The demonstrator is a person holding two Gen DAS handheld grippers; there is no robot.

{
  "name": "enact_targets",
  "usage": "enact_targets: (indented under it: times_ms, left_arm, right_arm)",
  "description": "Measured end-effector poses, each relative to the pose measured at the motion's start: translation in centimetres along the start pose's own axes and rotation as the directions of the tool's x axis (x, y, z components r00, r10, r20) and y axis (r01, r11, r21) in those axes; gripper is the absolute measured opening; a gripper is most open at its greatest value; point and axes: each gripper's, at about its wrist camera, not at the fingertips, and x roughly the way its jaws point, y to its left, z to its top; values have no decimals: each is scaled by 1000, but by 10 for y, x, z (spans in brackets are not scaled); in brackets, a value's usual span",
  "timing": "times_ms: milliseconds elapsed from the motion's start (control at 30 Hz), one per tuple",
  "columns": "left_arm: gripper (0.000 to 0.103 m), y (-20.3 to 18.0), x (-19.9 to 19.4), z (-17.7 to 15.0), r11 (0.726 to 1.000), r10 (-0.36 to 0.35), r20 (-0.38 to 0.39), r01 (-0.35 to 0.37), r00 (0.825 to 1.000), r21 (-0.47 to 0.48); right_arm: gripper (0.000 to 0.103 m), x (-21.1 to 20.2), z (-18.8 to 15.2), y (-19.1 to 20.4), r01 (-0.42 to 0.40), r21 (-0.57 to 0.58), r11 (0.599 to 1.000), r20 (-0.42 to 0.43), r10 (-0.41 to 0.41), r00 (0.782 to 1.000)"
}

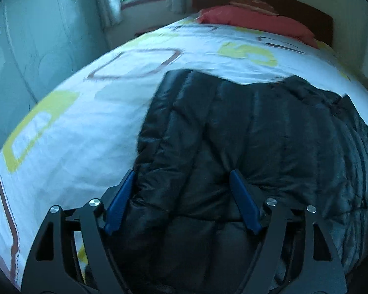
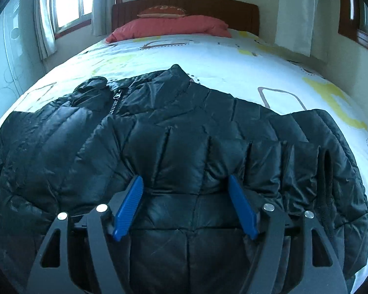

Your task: Fold large clothes

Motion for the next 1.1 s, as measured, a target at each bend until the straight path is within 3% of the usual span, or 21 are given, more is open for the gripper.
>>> enact_targets:
  times_ms: [267, 667, 867, 1100]
  left_arm:
    - [77, 35, -10, -6, 1000, 0, -30, -1, 1000, -23]
    - [77, 82, -59, -47, 999, -16, -42, 14, 999, -48]
    - [77, 118, -91, -90, 991, -41, -89, 29, 995, -128]
    - [77, 176, -131, -152, 960, -102, -135, 62, 986, -273]
  right_arm:
    - [71, -22, -5, -15, 7, 30, 1000, -12, -7, 1000]
    - [71, -89, -56, -64, 56, 84, 995, -28, -54, 998]
    - [71, -131, -102, -90, 70, 143, 987, -59, -62, 996]
    - [71, -186, -174, -131, 85, 251, 964, -96, -62, 993]
